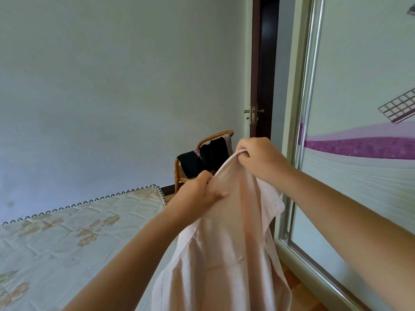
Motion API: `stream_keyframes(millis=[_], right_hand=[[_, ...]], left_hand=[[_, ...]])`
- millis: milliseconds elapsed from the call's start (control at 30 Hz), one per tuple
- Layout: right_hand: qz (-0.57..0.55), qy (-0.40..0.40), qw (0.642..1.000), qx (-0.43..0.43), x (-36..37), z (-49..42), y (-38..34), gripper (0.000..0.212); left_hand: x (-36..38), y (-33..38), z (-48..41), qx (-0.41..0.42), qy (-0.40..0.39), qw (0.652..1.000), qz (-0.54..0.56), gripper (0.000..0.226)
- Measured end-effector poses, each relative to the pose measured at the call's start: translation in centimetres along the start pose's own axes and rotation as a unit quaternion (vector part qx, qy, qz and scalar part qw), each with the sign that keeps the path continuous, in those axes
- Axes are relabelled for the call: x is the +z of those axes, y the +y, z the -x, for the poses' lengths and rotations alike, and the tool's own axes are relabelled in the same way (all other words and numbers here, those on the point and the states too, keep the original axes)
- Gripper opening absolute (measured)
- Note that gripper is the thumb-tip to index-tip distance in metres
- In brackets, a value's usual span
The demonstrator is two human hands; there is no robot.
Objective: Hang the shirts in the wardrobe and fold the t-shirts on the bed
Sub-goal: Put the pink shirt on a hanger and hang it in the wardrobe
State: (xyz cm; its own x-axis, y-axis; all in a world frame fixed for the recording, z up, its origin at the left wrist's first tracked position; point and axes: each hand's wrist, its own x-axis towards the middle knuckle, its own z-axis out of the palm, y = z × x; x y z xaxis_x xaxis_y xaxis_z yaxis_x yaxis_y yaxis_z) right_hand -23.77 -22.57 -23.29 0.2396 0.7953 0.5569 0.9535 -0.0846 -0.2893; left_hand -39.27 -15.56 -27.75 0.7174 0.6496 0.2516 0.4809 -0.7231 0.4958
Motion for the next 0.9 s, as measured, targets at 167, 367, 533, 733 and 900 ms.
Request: stream_keyframes(millis=[167, 367, 533, 733, 900], right_hand=[[0.076, 0.009, 0.997, -0.029, -1.5, -0.6, 0.1, 0.017], [0.222, -0.012, 0.974, -0.034, -1.6, -0.1, 1.9, 0.024], [0.281, -0.094, 0.953, 0.059, -2.0, 0.1, 3.5, 0.016], [0.274, -0.101, 0.948, 0.126, -1.8, 0.6, 5.2, 0.018], [0.046, -0.145, 0.959, 0.239, -3.9, -2.7, 4.8, 0.030]], left_hand=[[0.2, -1.3, 0.3, 0.000, -0.016, 0.994, -0.111, 0.010], [-1.3, -3.6, -0.2, -0.087, 0.062, 0.971, -0.213, 0.013], [-3.5, -4.1, -2.0, -0.123, 0.095, 0.969, -0.193, 0.021], [-7.3, -3.2, -4.2, -0.105, 0.168, 0.964, -0.178, 0.017], [-11.5, -0.2, -6.9, -0.067, 0.206, 0.929, -0.300, 0.019]])
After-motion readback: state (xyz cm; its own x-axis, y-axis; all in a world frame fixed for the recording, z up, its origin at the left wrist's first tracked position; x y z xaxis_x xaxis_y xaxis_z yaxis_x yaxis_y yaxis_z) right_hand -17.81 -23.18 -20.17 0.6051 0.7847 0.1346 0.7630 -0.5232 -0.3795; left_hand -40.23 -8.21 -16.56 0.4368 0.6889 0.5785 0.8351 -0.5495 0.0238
